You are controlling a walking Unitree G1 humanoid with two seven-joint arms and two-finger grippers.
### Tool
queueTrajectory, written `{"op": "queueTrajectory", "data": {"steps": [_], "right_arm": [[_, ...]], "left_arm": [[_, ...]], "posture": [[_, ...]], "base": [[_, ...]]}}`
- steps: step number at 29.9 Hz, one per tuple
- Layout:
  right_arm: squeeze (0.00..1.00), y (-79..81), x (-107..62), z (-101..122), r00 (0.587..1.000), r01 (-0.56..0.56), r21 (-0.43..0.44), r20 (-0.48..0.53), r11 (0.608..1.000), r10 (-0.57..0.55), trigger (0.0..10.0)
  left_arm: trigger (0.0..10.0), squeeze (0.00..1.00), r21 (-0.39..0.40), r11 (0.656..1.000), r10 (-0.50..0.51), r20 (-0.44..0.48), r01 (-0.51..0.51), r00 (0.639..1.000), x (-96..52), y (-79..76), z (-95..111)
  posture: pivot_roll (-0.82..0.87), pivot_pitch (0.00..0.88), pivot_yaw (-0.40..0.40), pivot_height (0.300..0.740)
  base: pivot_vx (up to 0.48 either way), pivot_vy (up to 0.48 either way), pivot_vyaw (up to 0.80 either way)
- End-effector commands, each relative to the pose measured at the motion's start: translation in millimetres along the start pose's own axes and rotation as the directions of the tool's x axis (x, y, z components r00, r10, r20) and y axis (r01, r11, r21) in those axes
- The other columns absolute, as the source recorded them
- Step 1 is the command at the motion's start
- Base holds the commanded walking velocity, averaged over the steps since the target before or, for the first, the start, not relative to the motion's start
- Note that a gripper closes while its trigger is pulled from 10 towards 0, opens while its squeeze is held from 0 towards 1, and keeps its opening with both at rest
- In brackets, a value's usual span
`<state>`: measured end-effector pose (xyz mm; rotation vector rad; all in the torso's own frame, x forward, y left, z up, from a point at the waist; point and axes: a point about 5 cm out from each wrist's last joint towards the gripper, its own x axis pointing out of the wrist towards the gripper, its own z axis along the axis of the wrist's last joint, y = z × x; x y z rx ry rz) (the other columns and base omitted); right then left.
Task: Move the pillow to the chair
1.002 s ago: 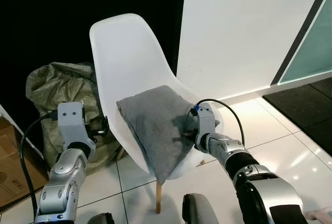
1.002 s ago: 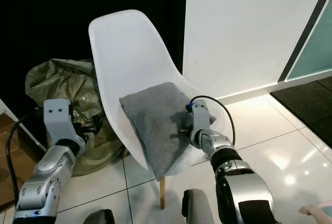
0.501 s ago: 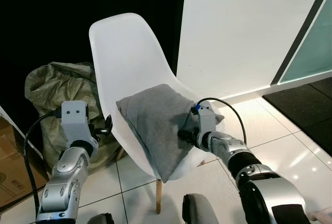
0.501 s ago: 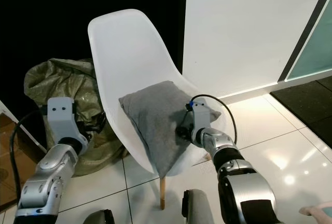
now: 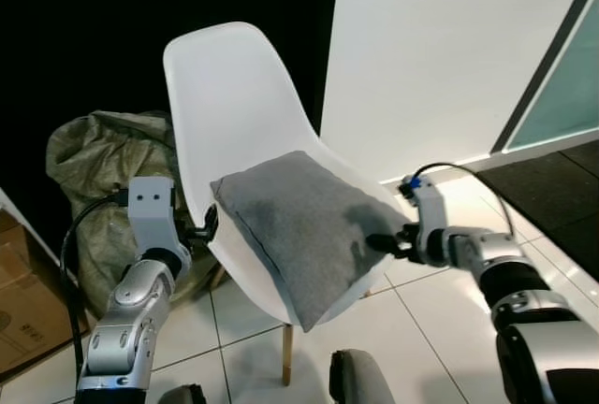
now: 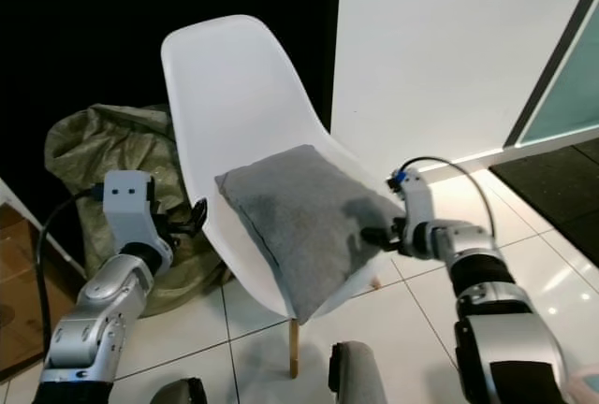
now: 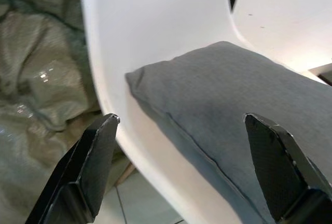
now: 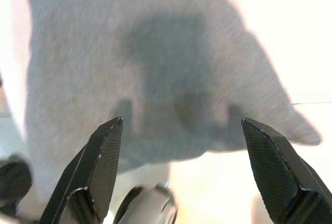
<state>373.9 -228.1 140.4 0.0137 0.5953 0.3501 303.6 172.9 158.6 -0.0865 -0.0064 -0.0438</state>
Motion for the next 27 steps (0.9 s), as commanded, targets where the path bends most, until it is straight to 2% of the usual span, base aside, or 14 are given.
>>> {"op": "queueTrajectory", "data": {"steps": [1, 3, 5, 7, 8, 9, 10, 11, 13, 14, 15, 17, 23, 27], "right_arm": [[0.0, 1.0, -0.2, 8.0, 0.999, 0.012, -0.003, 0.04, 1.0, -0.012, 10.0], [0.0, 0.1, -0.9, 9.4, 0.999, 0.019, -0.002, 0.049, 1.0, -0.019, 10.0], [0.0, 11.9, -0.3, 24.8, 0.951, -0.044, 0.141, 0.309, 0.989, -0.002, 10.0], [0.0, 11.9, -0.3, 24.8, 0.951, -0.044, 0.141, 0.309, 0.989, -0.002, 10.0], [0.0, 33.9, 1.9, 21.9, 0.885, -0.141, 0.226, 0.466, 0.964, 0.02, 10.0], [0.0, 33.9, 1.9, 21.9, 0.885, -0.141, 0.226, 0.466, 0.964, 0.02, 10.0], [0.0, 43.7, 3.4, 17.5, 0.871, -0.178, 0.245, 0.489, 0.953, 0.037, 10.0], [0.0, 43.7, 3.4, 17.5, 0.871, -0.178, 0.245, 0.489, 0.953, 0.037, 10.0], [0.0, 66.4, 7.8, 0.7, 0.882, -0.181, 0.166, 0.464, 0.969, 0.085, 10.0], [0.0, 66.4, 7.8, 0.7, 0.882, -0.181, 0.166, 0.464, 0.969, 0.085, 10.0], [0.0, 74.4, 9.3, -6.0, 0.889, -0.17, 0.119, 0.448, 0.978, 0.1, 10.0], [0.0, 91.0, 14.5, -26.0, 0.916, -0.118, -0.009, 0.386, 0.993, 0.112, 10.0], [0.0, 87.5, 15.5, -28.3, 0.928, -0.062, -0.046, 0.366, 0.997, 0.074, 10.0], [0.0, 85.6, 14.4, -35.1, 0.939, 0.0, -0.074, 0.343, 0.997, 0.026, 10.0]], "left_arm": [[10.0, 0.0, -0.001, 1.0, -0.006, -0.002, 0.006, 1.0, 0.0, -1.9, -1.9], [10.0, 0.0, 0.0, 1.0, -0.007, -0.002, 0.007, 1.0, 0.1, -2.1, -1.9], [10.0, 0.0, 0.091, 0.992, -0.083, 0.003, 0.082, 0.997, -0.3, -17.6, -1.0], [10.0, 0.0, 0.091, 0.992, -0.083, 0.003, 0.082, 0.997, -0.3, -17.6, -1.0], [10.0, 0.0, 0.148, 0.981, -0.131, 0.009, 0.128, 0.991, -1.8, -30.6, -0.4], [10.0, 0.0, 0.148, 0.981, -0.131, 0.009, 0.128, 0.991, -1.8, -30.6, -0.4], [10.0, 0.0, 0.159, 0.978, -0.141, 0.013, 0.137, 0.99, -2.7, -33.4, 0.1], [10.0, 0.0, 0.159, 0.978, -0.141, 0.013, 0.137, 0.99, -2.7, -33.4, 0.1], [10.0, 0.0, 0.185, 0.969, -0.168, 0.014, 0.163, 0.986, -6.1, -39.8, 0.7], [10.0, 0.0, 0.185, 0.969, -0.168, 0.014, 0.163, 0.986, -6.1, -39.8, 0.7], [10.0, 0.0, 0.194, 0.965, -0.182, 0.011, 0.176, 0.983, -7.7, -42.5, 0.3], [10.0, 0.0, 0.298, 0.931, -0.215, -0.027, 0.213, 0.976, -16.9, -49.5, -8.9], [10.0, 0.0, 0.306, 0.94, -0.156, -0.013, 0.152, 0.988, -24.3, -45.4, -10.0], [10.0, 0.0, 0.373, 0.926, -0.058, -0.028, 0.065, 0.998, -32.7, -35.4, -13.9]], "posture": [[-0.13, 0.077, -0.042, 0.58], [-0.13, 0.077, -0.042, 0.58], [-0.13, 0.071, -0.04, 0.58], [-0.13, 0.071, -0.04, 0.58], [-0.13, 0.068, -0.03, 0.58], [-0.13, 0.068, -0.03, 0.58], [-0.13, 0.068, -0.03, 0.58], [-0.13, 0.068, -0.03, 0.58], [-0.13, 0.069, -0.03, 0.58], [-0.13, 0.069, -0.03, 0.58], [-0.13, 0.069, -0.03, 0.58], [-0.13, 0.072, -0.028, 0.58], [-0.13, 0.07, -0.028, 0.58], [-0.13, 0.07, -0.028, 0.58]], "base": [[0.0, 0.0, 0.0], [0.0, 0.0, 0.0], [0.0, 0.0, 0.0], [0.0, 0.0, 0.0], [0.0, 0.0, 0.0], [0.0, 0.0, 0.0], [0.0, 0.0, 0.0], [0.0, 0.0, 0.0], [0.0, 0.0, 0.0], [0.0, 0.0, 0.0], [0.0, 0.0, 0.0], [0.0, 0.0, 0.0], [0.0, 0.0, 0.0], [0.0, 0.0, 0.0]]}}
